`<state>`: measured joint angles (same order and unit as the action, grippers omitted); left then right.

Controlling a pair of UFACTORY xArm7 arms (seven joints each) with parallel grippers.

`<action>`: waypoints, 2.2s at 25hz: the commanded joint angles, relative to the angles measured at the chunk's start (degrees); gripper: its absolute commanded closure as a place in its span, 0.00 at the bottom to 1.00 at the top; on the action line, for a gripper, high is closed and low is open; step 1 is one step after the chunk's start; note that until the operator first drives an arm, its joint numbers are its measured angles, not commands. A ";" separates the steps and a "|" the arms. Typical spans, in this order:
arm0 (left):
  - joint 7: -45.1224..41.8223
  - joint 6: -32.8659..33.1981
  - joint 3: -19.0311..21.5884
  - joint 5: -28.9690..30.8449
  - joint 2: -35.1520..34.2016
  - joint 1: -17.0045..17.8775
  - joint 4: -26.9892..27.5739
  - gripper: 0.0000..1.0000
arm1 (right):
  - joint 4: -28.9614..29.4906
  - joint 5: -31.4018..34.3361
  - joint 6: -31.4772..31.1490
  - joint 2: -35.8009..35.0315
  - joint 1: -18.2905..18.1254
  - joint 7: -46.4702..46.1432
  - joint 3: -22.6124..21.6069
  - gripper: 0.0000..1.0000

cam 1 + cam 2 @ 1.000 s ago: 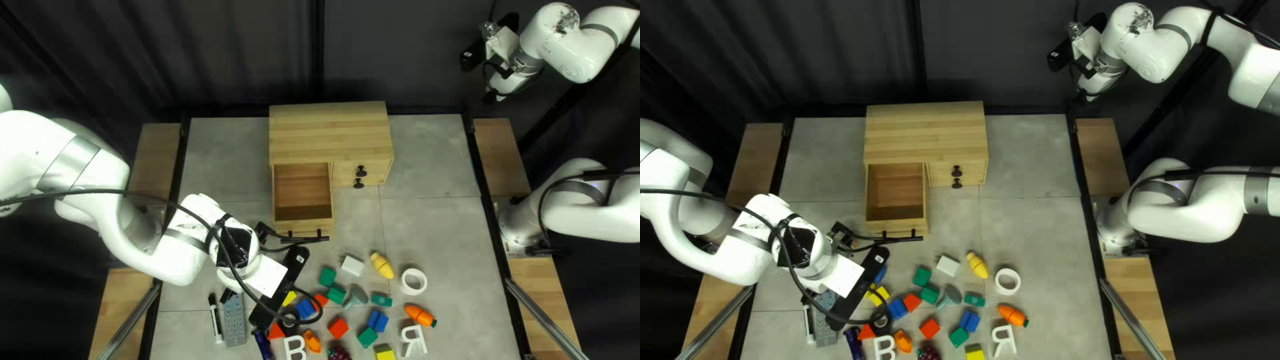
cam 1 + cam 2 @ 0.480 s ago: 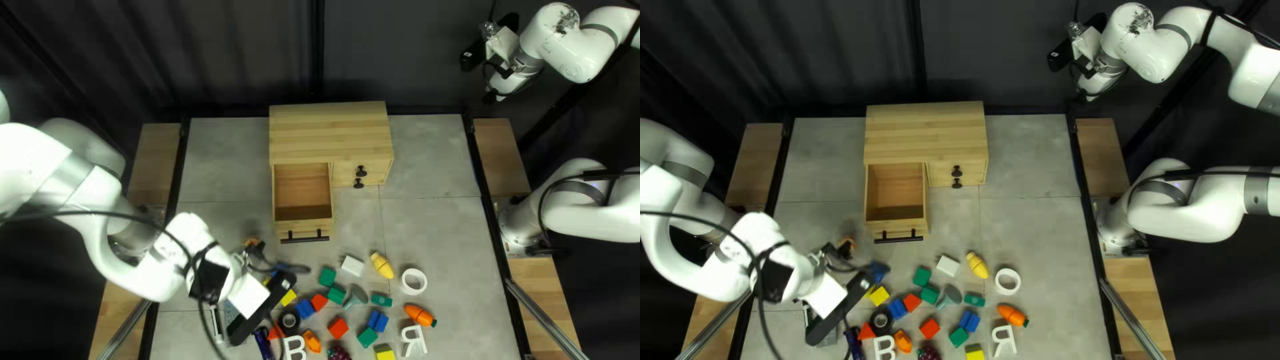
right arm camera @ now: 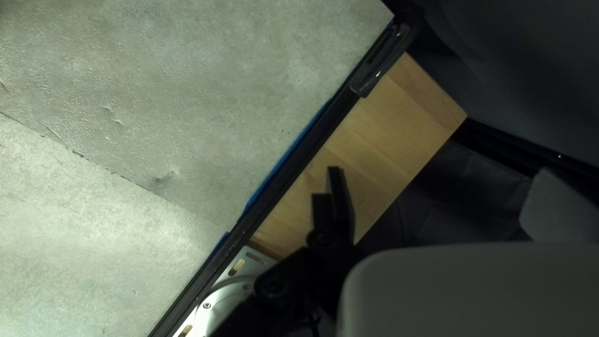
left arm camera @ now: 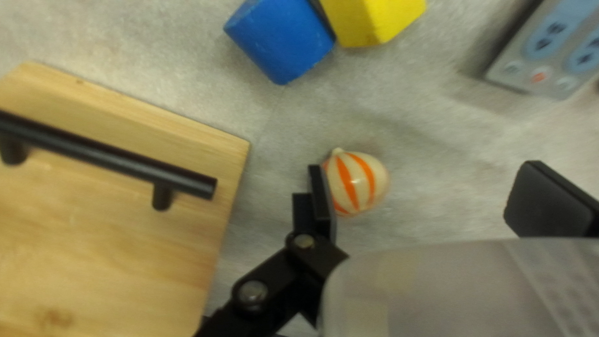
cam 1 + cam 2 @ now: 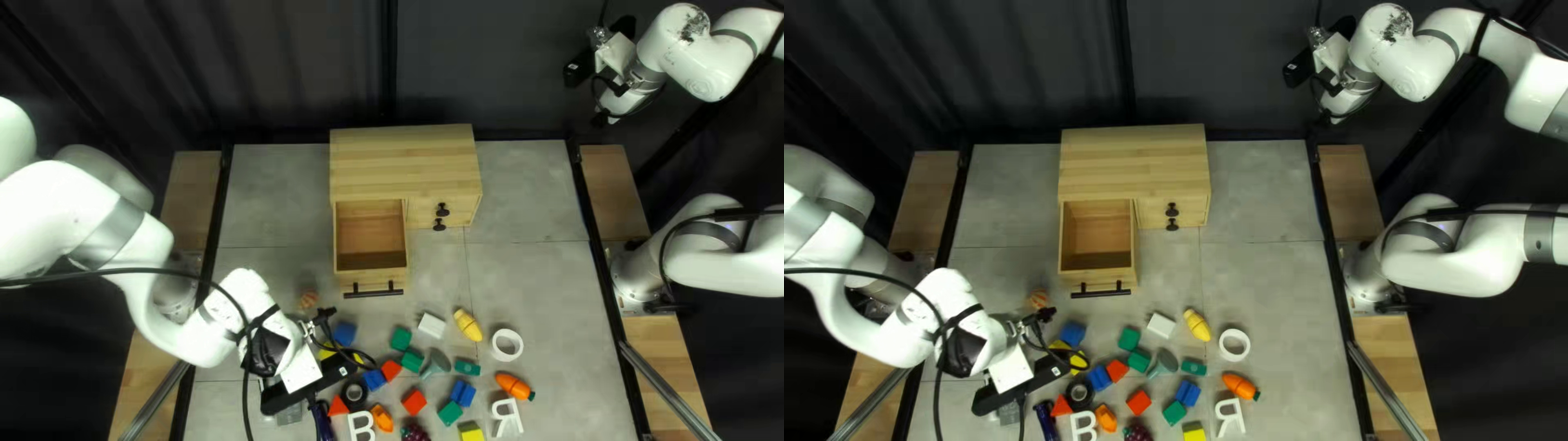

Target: Open drawers and place objects into drawer and close

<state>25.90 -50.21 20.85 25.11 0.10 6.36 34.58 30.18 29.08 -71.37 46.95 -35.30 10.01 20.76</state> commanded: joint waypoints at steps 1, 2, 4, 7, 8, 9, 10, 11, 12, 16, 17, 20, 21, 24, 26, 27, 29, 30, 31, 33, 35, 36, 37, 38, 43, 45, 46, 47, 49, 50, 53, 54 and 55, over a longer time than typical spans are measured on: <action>1.78 1.97 -1.07 3.28 0.20 -1.04 -2.21 0.00 | 0.00 0.00 0.00 0.00 0.00 0.00 0.00 0.00; 1.97 2.20 -1.14 3.45 0.00 -1.12 -2.66 0.00 | 0.00 0.00 0.00 0.00 0.00 0.00 0.00 0.00; 2.26 2.72 -1.28 3.72 -0.59 -1.25 -3.86 0.00 | 0.00 0.00 0.00 0.00 0.00 0.00 0.00 0.00; 2.61 3.23 -1.42 3.62 -1.64 -1.37 -5.49 0.00 | 0.00 0.00 0.00 0.00 0.00 0.00 0.00 0.00; 2.68 3.32 -1.45 3.56 -1.95 -1.38 -5.93 0.00 | 0.00 0.00 0.00 0.00 0.00 0.00 0.00 0.00; 2.71 3.39 -1.44 3.54 -2.13 -1.37 -6.21 0.00 | 0.00 0.00 0.00 0.00 0.00 0.00 0.00 0.00; 2.77 3.40 -1.40 3.50 -2.35 -1.31 -6.51 0.00 | 0.00 0.00 0.00 0.00 0.00 0.00 0.00 0.00; 2.81 3.45 -1.39 3.57 -2.38 -1.31 -6.61 0.00 | 0.00 0.00 0.00 0.00 0.00 0.00 0.00 0.00; 2.87 3.52 -1.42 3.63 -2.44 -1.34 -6.67 0.00 | 0.00 0.00 0.00 0.00 0.00 0.00 0.00 0.00; 3.03 4.38 -1.57 4.46 -2.37 -1.51 -6.93 0.00 | 0.00 0.00 0.00 0.00 0.00 0.00 0.00 0.00; 2.98 4.53 -1.61 4.67 -2.18 -1.55 -6.88 0.00 | 0.00 0.00 0.00 0.00 0.00 0.00 0.00 0.00; 2.61 5.64 -1.92 5.95 -0.69 -1.89 -6.30 0.00 | 0.00 0.00 0.00 0.00 0.00 0.00 0.00 0.00; 2.43 6.18 -2.08 6.46 -0.10 -2.04 -6.12 0.00 | 0.00 0.00 0.00 0.00 0.00 0.00 0.00 0.00; 2.11 7.36 -2.42 7.36 0.80 -2.36 -6.08 0.00 | 0.00 0.00 0.00 0.00 0.00 0.00 0.00 0.00; 2.20 8.26 -2.71 7.62 0.84 -2.65 -6.48 0.00 | 0.00 0.00 0.00 0.00 0.00 0.00 0.00 0.00; 2.44 8.63 -2.84 7.56 0.65 -2.79 -6.73 0.00 | 0.00 0.00 0.00 0.00 0.00 0.00 0.00 0.00; 2.86 9.31 -3.00 7.42 0.28 -2.97 -7.20 0.00 | 0.00 0.00 0.00 0.00 0.00 0.00 0.00 0.00; 3.11 9.79 -3.09 7.32 0.06 -3.06 -7.53 0.00 | 0.00 0.00 0.00 0.00 0.00 0.00 0.00 0.00; 3.05 10.31 -3.18 7.55 0.20 -3.15 -7.72 0.00 | 0.00 0.00 0.00 0.00 0.00 0.00 0.00 0.00; 3.07 11.19 -3.35 7.88 0.25 -3.32 -8.13 0.00 | 0.00 0.00 0.00 0.00 0.00 0.00 0.00 0.00; 3.26 11.99 -3.54 8.01 -0.43 -3.51 -8.82 0.00 | 0.00 0.00 0.00 0.00 0.00 0.00 0.00 0.00; 3.32 12.29 -3.59 8.03 -0.84 -3.56 -9.17 0.19 | 0.00 0.00 0.00 0.00 0.00 0.00 0.00 0.00; 3.33 12.54 -3.63 8.07 -1.18 -3.59 -9.48 0.25 | 0.00 0.00 0.00 0.00 0.00 0.00 0.00 0.00; 3.19 12.90 -3.72 8.36 -1.27 -3.69 -9.72 0.33 | 0.00 0.00 0.00 0.00 0.00 0.00 0.00 0.00; 2.81 13.91 -3.64 8.68 -2.17 -3.60 -10.66 0.91 | 0.00 0.00 0.00 0.00 0.00 0.00 0.00 0.00; 2.67 14.20 -3.53 8.72 -2.40 -3.50 -10.96 0.92 | 0.00 0.00 0.00 0.00 0.00 0.00 0.00 0.00; 2.80 14.12 -3.47 8.46 -2.70 -3.41 -11.06 0.93 | 0.00 0.00 0.00 0.00 0.00 0.00 0.00 0.00; 3.10 13.79 -3.36 7.88 -3.26 -3.22 -11.17 0.93 | 0.00 0.00 0.00 0.00 0.00 0.00 0.00 0.00; 4.04 12.60 -3.11 6.19 -4.70 -2.67 -11.25 0.92 | 0.00 0.00 0.00 0.00 0.00 0.00 0.00 0.00; 5.13 10.96 -2.92 4.24 -6.38 -1.97 -11.18 0.91 | 0.00 0.00 0.00 0.00 0.00 0.00 0.00 0.00; 8.07 5.84 -2.75 -0.73 -11.23 0.20 -10.52 0.88 | 0.00 0.00 0.00 0.00 0.00 0.00 0.00 0.00; 8.39 5.06 -2.68 -1.37 -11.93 0.50 -10.38 0.82 | 0.00 0.00 0.00 0.00 0.00 0.00 0.00 0.00; 9.22 2.54 -2.63 -3.09 -13.54 1.24 -9.47 0.68 | 0.00 0.00 0.00 0.00 0.00 0.00 0.00 0.00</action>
<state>33.05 -43.21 17.94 25.68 -9.87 5.75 23.89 30.18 29.08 -71.37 46.95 -35.30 10.01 20.76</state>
